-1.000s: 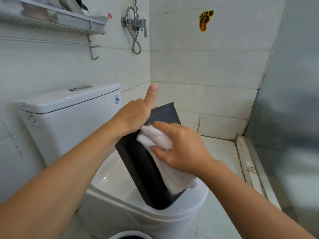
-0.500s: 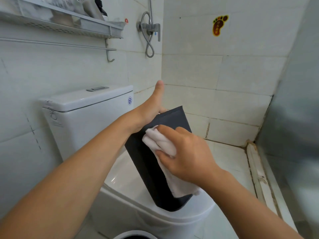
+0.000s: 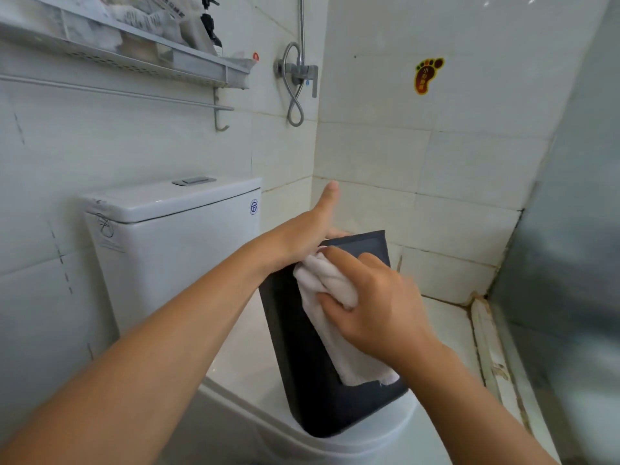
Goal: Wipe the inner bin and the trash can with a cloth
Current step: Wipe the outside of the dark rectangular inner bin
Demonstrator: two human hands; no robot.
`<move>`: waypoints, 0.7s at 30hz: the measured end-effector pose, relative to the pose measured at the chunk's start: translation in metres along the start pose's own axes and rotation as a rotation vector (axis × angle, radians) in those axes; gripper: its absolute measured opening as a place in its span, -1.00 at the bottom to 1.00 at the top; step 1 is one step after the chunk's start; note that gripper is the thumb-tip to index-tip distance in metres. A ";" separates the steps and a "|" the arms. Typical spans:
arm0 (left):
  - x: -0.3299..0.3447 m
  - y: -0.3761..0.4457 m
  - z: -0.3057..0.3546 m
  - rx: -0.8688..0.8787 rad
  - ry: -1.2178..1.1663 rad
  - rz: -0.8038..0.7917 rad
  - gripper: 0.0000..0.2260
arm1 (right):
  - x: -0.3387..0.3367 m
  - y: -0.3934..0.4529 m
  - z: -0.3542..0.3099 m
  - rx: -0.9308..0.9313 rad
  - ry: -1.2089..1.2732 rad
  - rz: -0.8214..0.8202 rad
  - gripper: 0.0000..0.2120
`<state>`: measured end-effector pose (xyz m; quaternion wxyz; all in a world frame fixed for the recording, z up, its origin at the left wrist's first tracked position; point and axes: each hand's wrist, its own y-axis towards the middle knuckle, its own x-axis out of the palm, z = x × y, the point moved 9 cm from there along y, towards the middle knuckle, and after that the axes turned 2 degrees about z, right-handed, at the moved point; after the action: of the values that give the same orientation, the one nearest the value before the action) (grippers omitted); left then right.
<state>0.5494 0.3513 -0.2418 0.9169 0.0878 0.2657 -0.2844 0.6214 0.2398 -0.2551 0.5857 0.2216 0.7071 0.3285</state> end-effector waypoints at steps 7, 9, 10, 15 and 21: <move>-0.008 0.005 -0.003 0.070 0.101 0.120 -0.14 | -0.002 0.012 0.092 0.380 0.061 0.008 -0.65; -0.006 0.002 0.001 0.078 0.142 0.135 -0.16 | -0.001 0.011 0.105 0.451 0.072 0.014 -0.66; -0.004 0.001 0.002 0.080 0.158 0.131 -0.15 | -0.002 0.010 0.105 0.459 0.064 0.019 -0.67; 0.001 -0.001 0.001 0.029 0.123 0.079 -0.12 | 0.003 0.003 0.043 0.201 0.084 -0.053 -0.64; -0.006 -0.007 0.001 0.027 0.062 0.076 -0.14 | 0.005 0.010 0.058 0.234 0.122 -0.070 -0.61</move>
<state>0.5421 0.3482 -0.2376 0.9171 0.1186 0.2866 -0.2503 0.6758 0.2616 -0.2571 0.5228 0.2435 0.7821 0.2360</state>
